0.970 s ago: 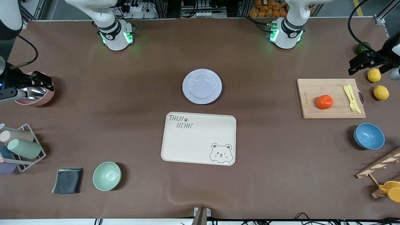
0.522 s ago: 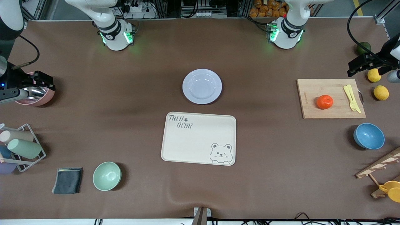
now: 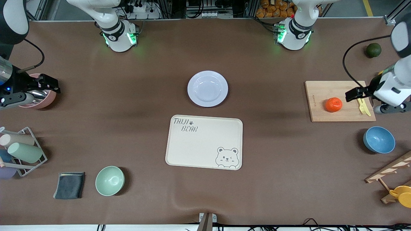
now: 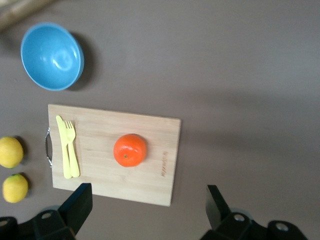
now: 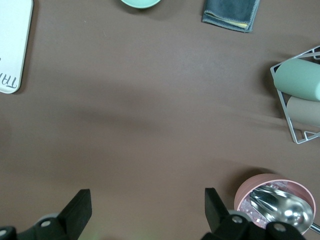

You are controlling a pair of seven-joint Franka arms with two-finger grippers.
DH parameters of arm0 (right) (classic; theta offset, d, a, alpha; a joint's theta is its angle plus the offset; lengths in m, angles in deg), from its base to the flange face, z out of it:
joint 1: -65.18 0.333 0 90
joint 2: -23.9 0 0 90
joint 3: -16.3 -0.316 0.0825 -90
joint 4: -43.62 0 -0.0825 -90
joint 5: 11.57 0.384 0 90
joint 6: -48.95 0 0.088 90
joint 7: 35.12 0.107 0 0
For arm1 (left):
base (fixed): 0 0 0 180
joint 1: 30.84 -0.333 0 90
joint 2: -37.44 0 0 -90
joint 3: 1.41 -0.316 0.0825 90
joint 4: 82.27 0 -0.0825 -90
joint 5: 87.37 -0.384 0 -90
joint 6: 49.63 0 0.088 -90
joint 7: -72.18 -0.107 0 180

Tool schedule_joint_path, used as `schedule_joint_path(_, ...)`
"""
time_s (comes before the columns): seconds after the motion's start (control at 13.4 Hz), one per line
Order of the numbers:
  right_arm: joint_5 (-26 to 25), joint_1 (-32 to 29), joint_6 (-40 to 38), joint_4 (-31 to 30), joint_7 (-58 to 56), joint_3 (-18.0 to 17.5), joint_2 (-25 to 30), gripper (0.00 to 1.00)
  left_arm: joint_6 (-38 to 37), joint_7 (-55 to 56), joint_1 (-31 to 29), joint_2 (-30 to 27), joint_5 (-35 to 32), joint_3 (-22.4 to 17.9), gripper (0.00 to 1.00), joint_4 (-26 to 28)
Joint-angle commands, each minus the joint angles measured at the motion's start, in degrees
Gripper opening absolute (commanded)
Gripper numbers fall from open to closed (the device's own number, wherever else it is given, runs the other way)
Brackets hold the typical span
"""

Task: Place orange and plate with both arms
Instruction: 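Reach the left gripper down to the orange on the cutting board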

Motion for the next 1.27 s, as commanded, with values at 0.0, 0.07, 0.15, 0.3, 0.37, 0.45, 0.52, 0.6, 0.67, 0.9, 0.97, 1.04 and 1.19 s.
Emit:
schedule_joint_path(0.0,0.87,-0.10,-1.17,0.16,-0.71,-0.03,0.12,1.00,13.65,0.24,-4.96,-6.41,-2.91,0.71,1.00,17.21)
schedule_joint_path(0.07,0.87,-0.19,-1.08,0.08,-0.71,-0.03,-0.06,1.00,18.67,0.15,-6.72,-6.24,-3.00,0.71,1.00,21.09)
schedule_joint_path(0.15,0.87,-0.45,-1.08,0.07,-0.71,-0.03,-0.24,1.00,23.42,-0.64,-7.95,-5.72,-3.00,0.71,1.00,24.87)
schedule_joint_path(0.3,0.87,-0.28,-1.00,0.07,-0.71,0.06,-0.32,1.00,33.09,-0.73,-9.46,-4.14,-3.00,0.80,1.00,31.12)
schedule_joint_path(0.37,0.96,-0.19,-0.99,0.16,-0.62,-0.03,-0.32,1.00,35.05,-0.73,-9.54,-2.56,-3.00,0.72,1.00,32.01)
schedule_joint_path(0.45,0.96,-0.10,-1.17,0.34,-0.53,-0.03,-0.32,1.00,35.67,-0.73,-9.81,-0.63,-3.00,0.71,1.00,31.85)
schedule_joint_path(0.52,1.04,-0.02,-1.17,0.25,-0.53,-0.03,-0.32,1.00,36.72,-0.73,-10.24,0.78,-3.00,0.71,1.00,31.85)
schedule_joint_path(0.6,1.13,-0.10,-1.08,0.25,-0.44,-0.03,-1.02,1.00,37.95,-0.73,-10.25,2.27,-3.00,0.63,1.00,31.85)
schedule_joint_path(0.67,1.74,-0.28,-1.08,0.42,-0.44,-0.03,-1.81,1.00,39.27,-0.73,-10.25,3.51,-3.00,0.63,1.00,31.76)
schedule_joint_path(0.9,3.15,-0.37,-1.26,0.25,-0.09,0.06,-2.17,1.00,40.60,-0.64,-10.25,5.45,-3.00,0.54,1.00,31.50)
schedule_joint_path(0.97,3.15,-0.28,-1.61,0.25,0.00,0.06,-2.17,1.00,41.04,-0.64,-10.25,6.24,-3.00,0.45,1.00,31.06)
schedule_joint_path(1.04,3.15,-0.19,-1.61,0.16,0.08,0.06,-2.34,1.00,41.74,-0.64,-10.25,7.37,-3.00,0.45,1.00,30.80)
schedule_joint_path(1.19,5.51,-0.63,-2.48,0.07,0.00,0.06,-3.66,1.00,43.93,-0.64,-11.21,8.96,-5.10,0.45,1.00,30.71)
